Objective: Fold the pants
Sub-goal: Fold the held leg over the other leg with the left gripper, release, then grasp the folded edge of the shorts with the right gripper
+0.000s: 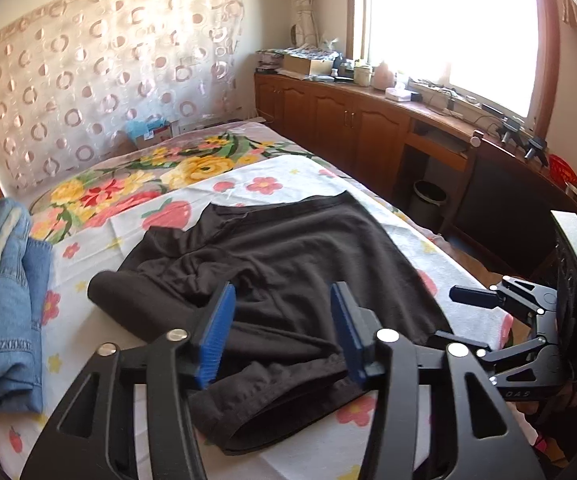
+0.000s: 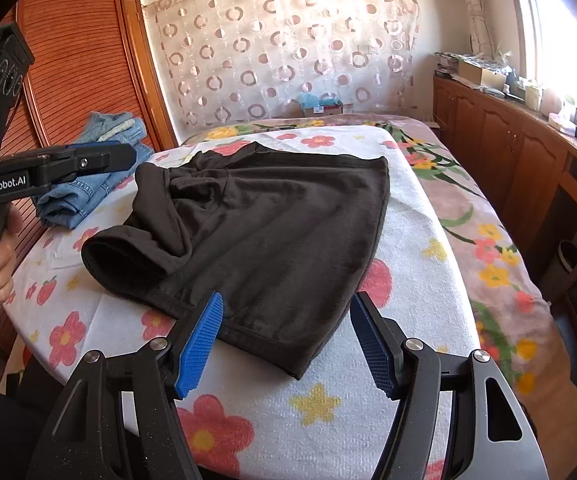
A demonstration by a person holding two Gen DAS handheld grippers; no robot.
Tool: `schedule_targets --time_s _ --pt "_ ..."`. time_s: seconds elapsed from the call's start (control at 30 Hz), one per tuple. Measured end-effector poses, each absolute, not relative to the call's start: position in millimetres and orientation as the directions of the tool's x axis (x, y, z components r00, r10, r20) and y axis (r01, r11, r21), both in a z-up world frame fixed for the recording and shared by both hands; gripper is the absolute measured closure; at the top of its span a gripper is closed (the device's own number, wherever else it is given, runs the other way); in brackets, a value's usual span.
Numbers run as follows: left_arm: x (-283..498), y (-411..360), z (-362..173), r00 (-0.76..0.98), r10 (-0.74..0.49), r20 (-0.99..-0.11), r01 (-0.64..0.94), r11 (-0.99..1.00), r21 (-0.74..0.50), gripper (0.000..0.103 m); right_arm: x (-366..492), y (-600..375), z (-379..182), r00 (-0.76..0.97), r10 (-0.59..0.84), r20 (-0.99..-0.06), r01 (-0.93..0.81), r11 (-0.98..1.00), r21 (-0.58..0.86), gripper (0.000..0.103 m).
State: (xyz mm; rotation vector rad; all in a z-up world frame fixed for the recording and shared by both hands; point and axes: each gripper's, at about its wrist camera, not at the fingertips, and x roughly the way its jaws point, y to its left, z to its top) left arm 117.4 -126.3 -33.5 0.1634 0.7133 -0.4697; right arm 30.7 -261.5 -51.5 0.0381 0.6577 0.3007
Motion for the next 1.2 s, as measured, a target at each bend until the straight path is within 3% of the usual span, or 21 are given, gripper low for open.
schedule_targets --time_s 0.03,0.07,0.6,1.1,1.2 --pt "118 -122 -36 0.66 -0.356 -0.662 0.461 0.887 -0.017 0.026 32 -261 -52 0.749 0.288 -0.597 -0.264 0.956 0.13 0.035" --pt "118 -120 -37 0.662 -0.357 -0.659 0.459 0.888 -0.021 0.02 32 -260 -52 0.748 0.289 -0.597 -0.266 0.955 0.13 0.035" --pt "109 -68 -70 0.653 -0.291 -0.699 0.363 0.931 -0.049 0.019 46 -222 -53 0.722 0.378 -0.58 -0.372 0.918 0.137 0.035" --pt "107 -50 -80 0.657 -0.273 -0.703 0.316 0.946 -0.072 0.019 82 -189 -66 0.656 0.447 -0.608 -0.464 0.874 0.143 0.093" --pt "105 -51 -79 0.657 -0.276 -0.701 0.321 0.944 -0.071 0.019 77 -191 -61 0.67 0.451 -0.59 -0.463 0.875 0.142 0.096"
